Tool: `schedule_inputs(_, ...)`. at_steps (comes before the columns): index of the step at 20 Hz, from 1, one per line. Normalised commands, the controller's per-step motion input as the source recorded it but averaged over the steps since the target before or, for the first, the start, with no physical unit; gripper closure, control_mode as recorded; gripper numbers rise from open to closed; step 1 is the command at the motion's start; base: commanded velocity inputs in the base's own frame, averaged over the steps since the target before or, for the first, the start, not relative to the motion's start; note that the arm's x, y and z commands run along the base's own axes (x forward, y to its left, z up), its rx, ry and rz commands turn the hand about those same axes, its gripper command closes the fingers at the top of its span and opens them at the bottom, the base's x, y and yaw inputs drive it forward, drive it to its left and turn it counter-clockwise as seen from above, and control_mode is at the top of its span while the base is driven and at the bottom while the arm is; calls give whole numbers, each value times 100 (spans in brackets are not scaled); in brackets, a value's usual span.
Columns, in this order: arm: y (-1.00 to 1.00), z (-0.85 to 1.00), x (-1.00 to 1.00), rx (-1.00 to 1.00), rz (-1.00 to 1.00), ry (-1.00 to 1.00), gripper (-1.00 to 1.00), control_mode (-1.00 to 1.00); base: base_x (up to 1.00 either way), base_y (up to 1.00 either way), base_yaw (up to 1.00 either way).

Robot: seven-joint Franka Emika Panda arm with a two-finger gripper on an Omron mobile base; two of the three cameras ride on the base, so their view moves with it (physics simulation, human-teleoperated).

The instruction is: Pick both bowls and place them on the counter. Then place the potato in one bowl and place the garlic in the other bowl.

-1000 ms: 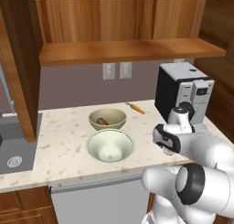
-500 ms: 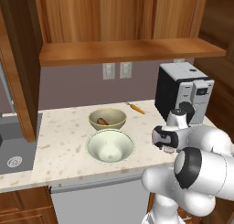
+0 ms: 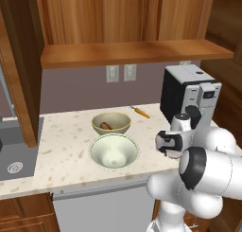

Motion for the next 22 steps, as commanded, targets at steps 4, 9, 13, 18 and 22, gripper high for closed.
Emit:
schedule_inputs(4,4,-20,0,0,-2,5,100,-100,0,0,0)
schedule_inputs(9,5,10,-22,3,-1,-4,100,-100,0,0,0)
schedule_inputs(13,34,46,-25,6,-1,-13,100,-100,0,0,0)
schedule_inputs(18,48,48,-7,1,-1,-7,100,-100,0,0,0)
schedule_inputs(22,59,54,0,0,0,-7,100,-100,0,0,0)
